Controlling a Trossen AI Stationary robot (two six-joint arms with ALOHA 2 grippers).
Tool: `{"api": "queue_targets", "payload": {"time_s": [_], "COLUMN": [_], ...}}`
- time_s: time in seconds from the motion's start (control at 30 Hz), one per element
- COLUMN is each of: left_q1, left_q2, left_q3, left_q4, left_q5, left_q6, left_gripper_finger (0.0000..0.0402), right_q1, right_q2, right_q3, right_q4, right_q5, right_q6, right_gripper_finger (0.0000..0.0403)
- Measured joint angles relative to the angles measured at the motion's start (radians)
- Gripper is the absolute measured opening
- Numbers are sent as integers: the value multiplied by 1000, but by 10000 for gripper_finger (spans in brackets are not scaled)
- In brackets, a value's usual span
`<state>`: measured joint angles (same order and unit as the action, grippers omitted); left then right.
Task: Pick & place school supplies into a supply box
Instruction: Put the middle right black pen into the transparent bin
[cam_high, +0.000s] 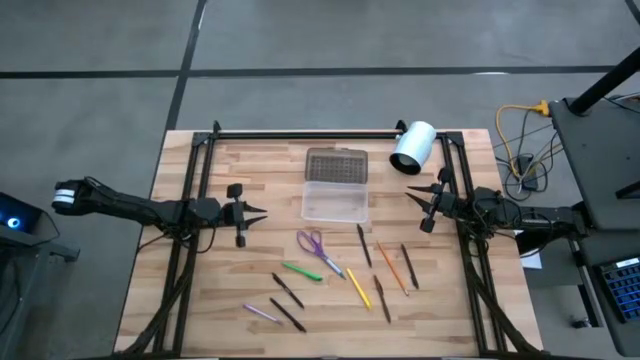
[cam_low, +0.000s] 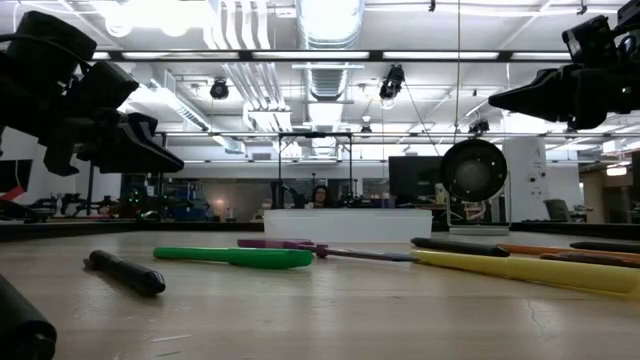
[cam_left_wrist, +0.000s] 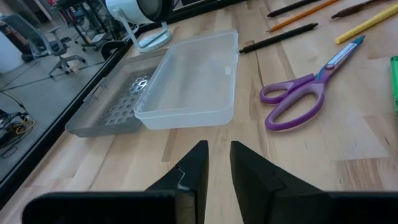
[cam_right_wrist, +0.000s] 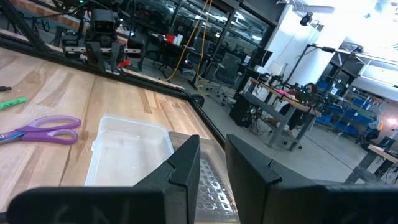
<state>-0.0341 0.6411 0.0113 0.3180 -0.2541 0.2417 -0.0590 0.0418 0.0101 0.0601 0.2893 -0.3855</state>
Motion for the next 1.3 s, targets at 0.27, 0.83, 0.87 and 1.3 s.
{"api": "queue_targets", "payload": {"time_s": [0.27,0.83,0.87,1.3], "left_q1": [0,0,0,0], "left_q2": [0,0,0,0], "left_q3": [0,0,0,0], "left_q4": [0,0,0,0], "left_q5": [0,0,0,0], "left_q6": [0,0,0,0], "left_gripper_finger": [52,52,52,52], "right_q1": [0,-1,-1,0], "right_q2": [0,0,1,0], "right_q3": [0,0,0,0], "right_q4": [0,40,80,465], "right_q5": [0,-64,-111,-373], "right_q6": [0,-239,-235,-7], "right_gripper_finger": [68,68,68,68]}}
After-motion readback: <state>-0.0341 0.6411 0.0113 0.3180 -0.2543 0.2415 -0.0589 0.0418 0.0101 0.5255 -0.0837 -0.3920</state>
